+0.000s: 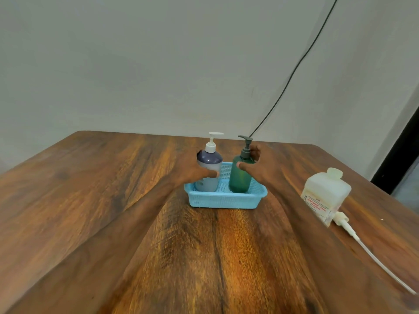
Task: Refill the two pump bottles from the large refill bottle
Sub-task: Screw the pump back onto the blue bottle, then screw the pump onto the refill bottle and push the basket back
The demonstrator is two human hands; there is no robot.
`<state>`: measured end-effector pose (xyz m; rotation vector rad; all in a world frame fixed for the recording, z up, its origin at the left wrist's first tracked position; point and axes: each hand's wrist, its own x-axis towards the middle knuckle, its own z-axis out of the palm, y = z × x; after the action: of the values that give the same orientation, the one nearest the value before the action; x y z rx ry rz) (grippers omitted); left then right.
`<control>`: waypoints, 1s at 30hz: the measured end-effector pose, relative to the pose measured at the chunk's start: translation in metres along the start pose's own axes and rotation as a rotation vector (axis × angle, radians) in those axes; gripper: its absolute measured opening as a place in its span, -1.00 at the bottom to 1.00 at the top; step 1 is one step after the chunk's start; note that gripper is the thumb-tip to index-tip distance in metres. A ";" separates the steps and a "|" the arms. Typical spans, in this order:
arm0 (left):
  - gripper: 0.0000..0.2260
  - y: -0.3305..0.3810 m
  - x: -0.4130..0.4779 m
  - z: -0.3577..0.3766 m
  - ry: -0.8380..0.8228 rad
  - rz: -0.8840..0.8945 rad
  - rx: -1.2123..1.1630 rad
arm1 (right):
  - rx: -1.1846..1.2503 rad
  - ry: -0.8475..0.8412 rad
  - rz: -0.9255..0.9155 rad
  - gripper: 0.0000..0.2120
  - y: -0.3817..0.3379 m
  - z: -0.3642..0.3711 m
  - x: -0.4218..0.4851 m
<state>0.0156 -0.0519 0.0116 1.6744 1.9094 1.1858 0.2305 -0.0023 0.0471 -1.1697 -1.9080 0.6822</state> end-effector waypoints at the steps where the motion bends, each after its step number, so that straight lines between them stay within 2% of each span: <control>1: -0.33 -0.001 0.001 -0.001 -0.010 -0.001 0.009 | -0.026 -0.045 -0.006 -0.42 0.000 -0.004 0.001; 6: -0.30 -0.005 0.005 -0.006 -0.046 0.019 0.019 | -0.110 -0.203 -0.051 -0.41 0.001 -0.019 0.005; 12: -0.30 -0.006 0.007 -0.006 -0.060 0.028 0.027 | -0.125 -0.271 -0.039 -0.41 -0.001 -0.022 0.008; 17: -0.35 -0.009 0.000 -0.003 -0.041 0.065 0.033 | -0.151 -0.264 -0.065 -0.40 0.000 -0.022 0.001; 21: -0.40 -0.006 -0.016 0.003 0.060 0.133 0.057 | -0.130 -0.169 -0.109 -0.48 0.003 -0.017 -0.018; 23: -0.31 -0.007 -0.025 0.004 0.127 0.097 0.109 | -0.144 -0.087 -0.124 -0.48 -0.002 -0.022 -0.035; 26: -0.13 -0.011 -0.046 0.008 0.241 0.048 0.199 | -0.148 -0.030 -0.129 -0.33 -0.008 -0.036 -0.064; 28: -0.21 -0.001 -0.069 0.013 0.352 0.155 0.200 | -0.085 0.013 -0.172 -0.36 -0.010 -0.049 -0.083; 30: -0.38 0.022 -0.093 0.020 0.436 0.357 0.156 | -0.005 0.092 -0.187 -0.52 -0.011 -0.067 -0.101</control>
<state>0.0674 -0.1321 -0.0081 2.0354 2.0427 1.6947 0.3083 -0.0947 0.0577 -0.9929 -1.9130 0.5141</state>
